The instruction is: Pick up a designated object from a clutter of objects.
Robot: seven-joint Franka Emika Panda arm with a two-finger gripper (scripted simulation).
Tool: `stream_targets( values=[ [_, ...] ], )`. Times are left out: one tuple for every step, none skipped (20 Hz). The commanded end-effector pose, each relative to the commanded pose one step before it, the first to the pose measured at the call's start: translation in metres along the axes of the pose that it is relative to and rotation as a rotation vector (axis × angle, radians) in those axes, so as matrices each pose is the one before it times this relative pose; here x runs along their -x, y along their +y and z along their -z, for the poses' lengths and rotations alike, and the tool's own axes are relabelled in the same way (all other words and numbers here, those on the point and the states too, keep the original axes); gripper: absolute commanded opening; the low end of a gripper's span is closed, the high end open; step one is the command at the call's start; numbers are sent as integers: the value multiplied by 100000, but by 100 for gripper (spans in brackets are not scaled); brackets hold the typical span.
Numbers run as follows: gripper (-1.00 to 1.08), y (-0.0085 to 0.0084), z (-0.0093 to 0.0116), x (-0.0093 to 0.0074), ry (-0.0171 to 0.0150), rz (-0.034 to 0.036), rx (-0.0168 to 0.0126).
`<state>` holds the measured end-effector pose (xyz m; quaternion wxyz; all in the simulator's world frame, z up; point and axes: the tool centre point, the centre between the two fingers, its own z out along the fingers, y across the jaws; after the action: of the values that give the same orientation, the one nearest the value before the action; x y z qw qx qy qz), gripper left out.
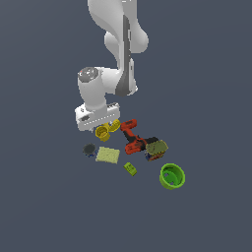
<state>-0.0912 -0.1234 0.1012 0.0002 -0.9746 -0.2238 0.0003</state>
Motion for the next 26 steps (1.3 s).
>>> stream_targets(
  values=[
    [100,-9,-202,8,-3,28,1],
    [100,-1,-189,13,0,0,0],
    [100,0,-242,16,0,0,0],
    [100,0,-293,19,0,0,0],
    [100,-22,-336,3,-12,57,37],
    [100,3,-393,23,0,0,0],
    [100,4,-440,24,0,0,0],
    [100,-18,-479,4,-4,62,29],
    [100,7,-478,20,0,0,0],
    [100,-17,-418,-5,6,67,17],
    [100,7,-372,11,0,0,0],
    [100,6,-320,8,0,0,0],
    [100,6,-269,5,0,0,0],
    [100,-17,-213,-15,26,63,-9],
    [100,4,-170,2,0,0,0],
    [100,3,-121,1,0,0,0],
    [100,2,-73,0,0,0,0],
    [100,1,-24,0,0,0,0],
    [-100,0,0,0,0,0,0],
    [-100,0,0,0,0,0,0],
    [-100,0,0,0,0,0,0],
    [-100,0,0,0,0,0,0],
    [-100,0,0,0,0,0,0],
    [-100,0,0,0,0,0,0],
    [-100,0,0,0,0,0,0],
    [-100,0,0,0,0,0,0]
  ],
)
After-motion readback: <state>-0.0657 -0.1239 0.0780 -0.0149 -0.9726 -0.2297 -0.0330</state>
